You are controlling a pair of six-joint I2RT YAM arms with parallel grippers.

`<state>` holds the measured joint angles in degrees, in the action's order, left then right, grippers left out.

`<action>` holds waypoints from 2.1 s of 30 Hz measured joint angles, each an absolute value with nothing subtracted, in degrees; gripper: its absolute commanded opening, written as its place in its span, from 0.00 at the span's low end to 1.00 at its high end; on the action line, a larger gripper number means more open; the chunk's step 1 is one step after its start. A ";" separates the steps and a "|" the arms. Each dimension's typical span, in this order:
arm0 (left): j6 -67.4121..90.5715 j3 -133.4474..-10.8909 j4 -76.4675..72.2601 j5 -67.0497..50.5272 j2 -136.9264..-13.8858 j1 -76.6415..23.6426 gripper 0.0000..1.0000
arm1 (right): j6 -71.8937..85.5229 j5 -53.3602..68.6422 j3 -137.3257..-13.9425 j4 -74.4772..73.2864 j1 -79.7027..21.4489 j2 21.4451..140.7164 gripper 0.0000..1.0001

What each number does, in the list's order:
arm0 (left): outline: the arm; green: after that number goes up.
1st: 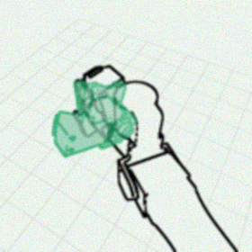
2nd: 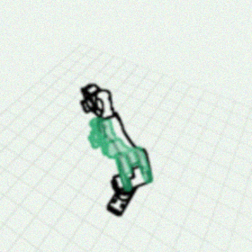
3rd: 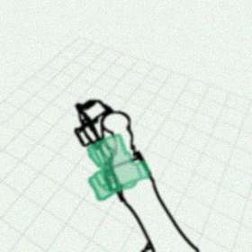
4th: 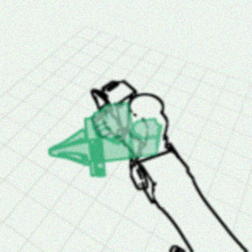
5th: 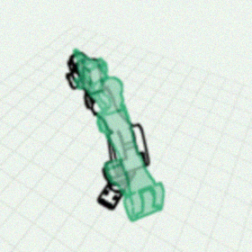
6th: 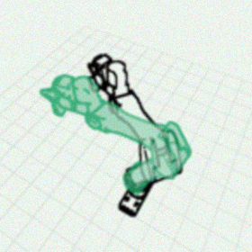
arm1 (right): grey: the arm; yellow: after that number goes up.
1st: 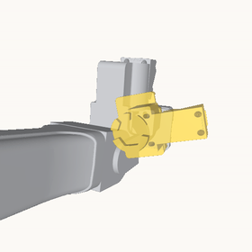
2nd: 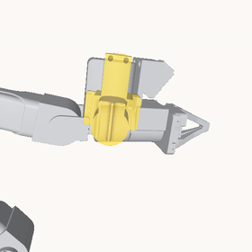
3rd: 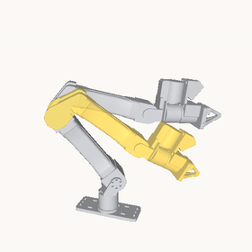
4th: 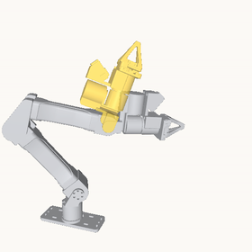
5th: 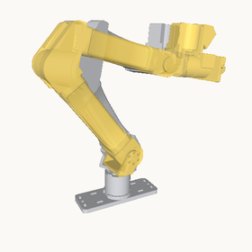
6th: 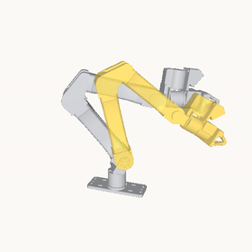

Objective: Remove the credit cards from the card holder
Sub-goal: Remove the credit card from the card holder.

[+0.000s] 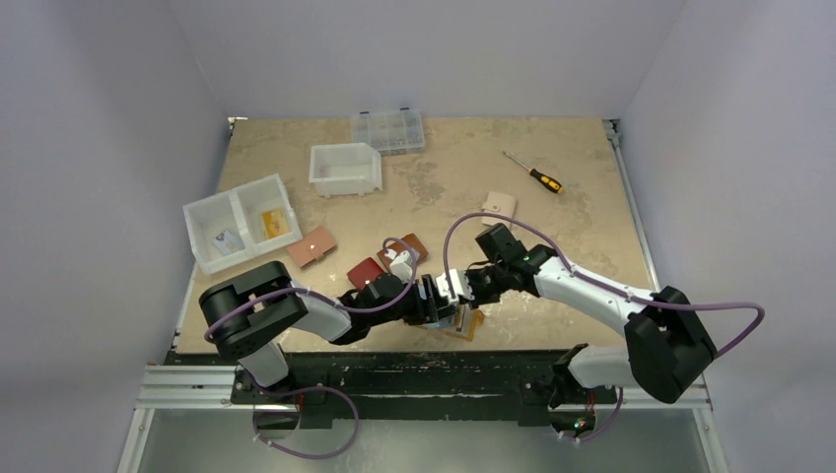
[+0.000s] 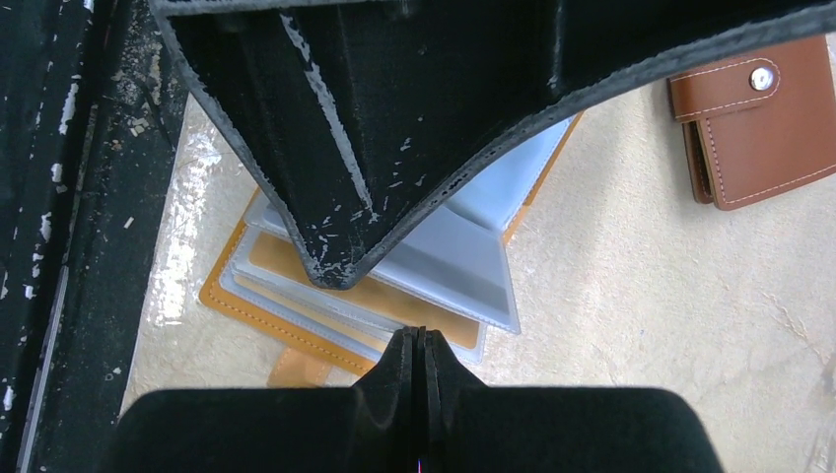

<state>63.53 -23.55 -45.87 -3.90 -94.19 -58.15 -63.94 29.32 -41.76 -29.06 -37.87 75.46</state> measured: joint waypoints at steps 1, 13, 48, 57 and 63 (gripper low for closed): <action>63.59 -23.46 -46.02 -3.90 -94.19 -58.15 0.62 | -63.96 29.32 -41.76 -29.12 -37.87 75.48 0.00; 64.53 -21.78 -48.47 -4.34 -94.19 -57.76 0.58 | -62.57 31.03 -42.22 -29.56 -37.91 75.79 0.11; 64.95 -21.63 -49.84 -5.61 -95.13 -57.49 0.56 | -61.28 35.35 -44.03 -31.03 -37.21 74.04 0.00; 64.95 -21.63 -49.84 -5.65 -95.15 -57.49 0.57 | -61.12 35.03 -44.10 -31.94 -37.21 76.90 0.00; 64.95 -21.63 -49.95 -5.80 -95.15 -57.49 0.62 | -59.59 34.52 -43.88 -29.80 -37.41 77.19 0.00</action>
